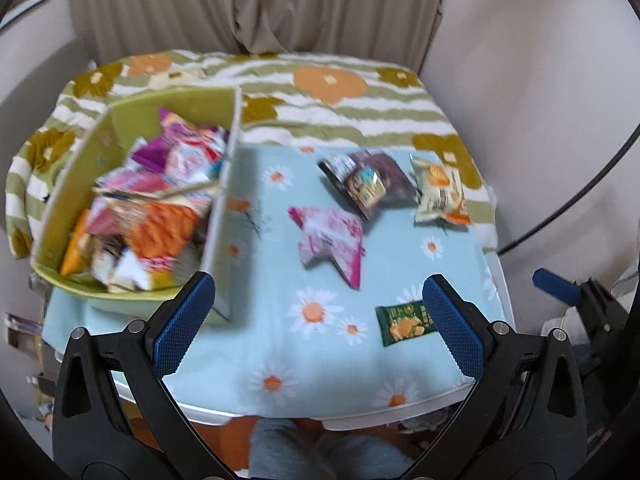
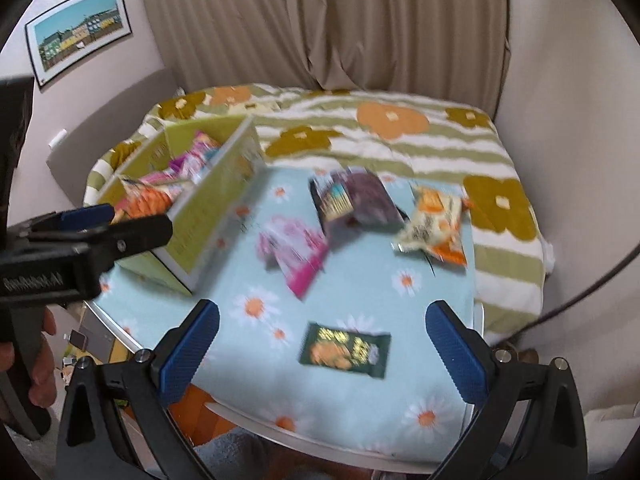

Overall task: Organize snacks
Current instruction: 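Move both tools back over the remaining snack bags, then grasp the pink-white LOTTE bag with the left tool while the right tool grasps the green cracker pack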

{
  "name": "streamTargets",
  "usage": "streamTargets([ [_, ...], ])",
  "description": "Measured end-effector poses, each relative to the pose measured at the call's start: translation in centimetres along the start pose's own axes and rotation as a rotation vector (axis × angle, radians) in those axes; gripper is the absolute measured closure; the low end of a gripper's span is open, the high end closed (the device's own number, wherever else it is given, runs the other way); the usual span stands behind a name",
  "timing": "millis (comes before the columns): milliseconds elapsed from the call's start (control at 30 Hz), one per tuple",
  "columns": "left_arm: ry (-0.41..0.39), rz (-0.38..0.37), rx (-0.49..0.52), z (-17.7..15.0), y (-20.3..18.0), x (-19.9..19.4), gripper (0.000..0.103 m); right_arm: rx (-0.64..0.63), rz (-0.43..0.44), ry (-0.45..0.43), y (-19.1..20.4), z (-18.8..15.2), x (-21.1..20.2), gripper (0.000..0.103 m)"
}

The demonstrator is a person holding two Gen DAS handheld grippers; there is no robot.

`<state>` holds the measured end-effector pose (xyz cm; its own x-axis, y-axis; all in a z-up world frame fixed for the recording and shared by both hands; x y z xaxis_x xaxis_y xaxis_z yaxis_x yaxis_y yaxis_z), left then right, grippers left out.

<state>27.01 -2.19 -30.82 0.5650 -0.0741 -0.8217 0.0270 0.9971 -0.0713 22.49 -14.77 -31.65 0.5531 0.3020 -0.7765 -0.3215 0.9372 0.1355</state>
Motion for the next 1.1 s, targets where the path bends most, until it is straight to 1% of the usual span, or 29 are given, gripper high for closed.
streamTargets([
  [167, 0.070, -0.020, 0.034, -1.1, -1.9, 4.0, 0.000, 0.067, -0.006, 0.085, -2.1, -3.5, 3.1, 0.000],
  [233, 0.097, -0.025, 0.048, -1.3, -2.3, 6.1, 0.000, 0.082, -0.024, 0.108, -2.6, -4.6, 4.4, 0.000],
  [333, 0.124, -0.017, 0.054, -1.5, -2.3, 9.3, 0.000, 0.101, -0.054, 0.119, -3.2, -5.7, 5.9, 0.000],
  [400, 0.129, -0.010, 0.055, -1.4, -2.1, 10.8, 0.000, 0.109, -0.075, 0.126, -3.3, -6.2, 6.8, 0.000],
  [467, 0.135, -0.019, 0.057, -1.2, -2.1, 12.1, 0.000, 0.104, -0.096, 0.134, -3.4, -6.6, 7.6, 0.000],
  [567, 0.151, -0.025, 0.067, -0.7, -2.1, 14.3, 0.000, 0.105, -0.111, 0.164, -3.2, -7.3, 9.0, 0.000],
  [767, 0.181, -0.012, 0.111, 0.0, -2.4, 18.2, 0.000, 0.118, -0.133, 0.197, -2.8, -7.8, 10.7, 0.000],
  [867, 0.212, 0.001, 0.140, -0.2, -2.3, 20.0, 0.000, 0.111, -0.149, 0.215, -2.7, -8.0, 11.5, 0.000],
  [1000, 0.241, -0.002, 0.150, -0.4, -2.2, 21.7, 0.000, 0.113, -0.163, 0.235, -2.8, -8.2, 12.5, 0.000],
  [1100, 0.246, -0.005, 0.154, -0.4, -2.3, 22.3, 0.000, 0.120, -0.171, 0.244, -2.8, -8.4, 13.1, 0.000],
])
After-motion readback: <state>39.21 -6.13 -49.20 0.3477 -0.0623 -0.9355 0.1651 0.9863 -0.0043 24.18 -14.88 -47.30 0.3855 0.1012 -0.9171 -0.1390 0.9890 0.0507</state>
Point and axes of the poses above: each gripper's, at about its wrist camera, not at the fingertips, and x roughly the way its jaws point, y to its left, z to its top, the point moved 10 cm from there along x, roughly the way its jaws point, and after that the axes turned 2 degrees about z, right-handed, at the moved point
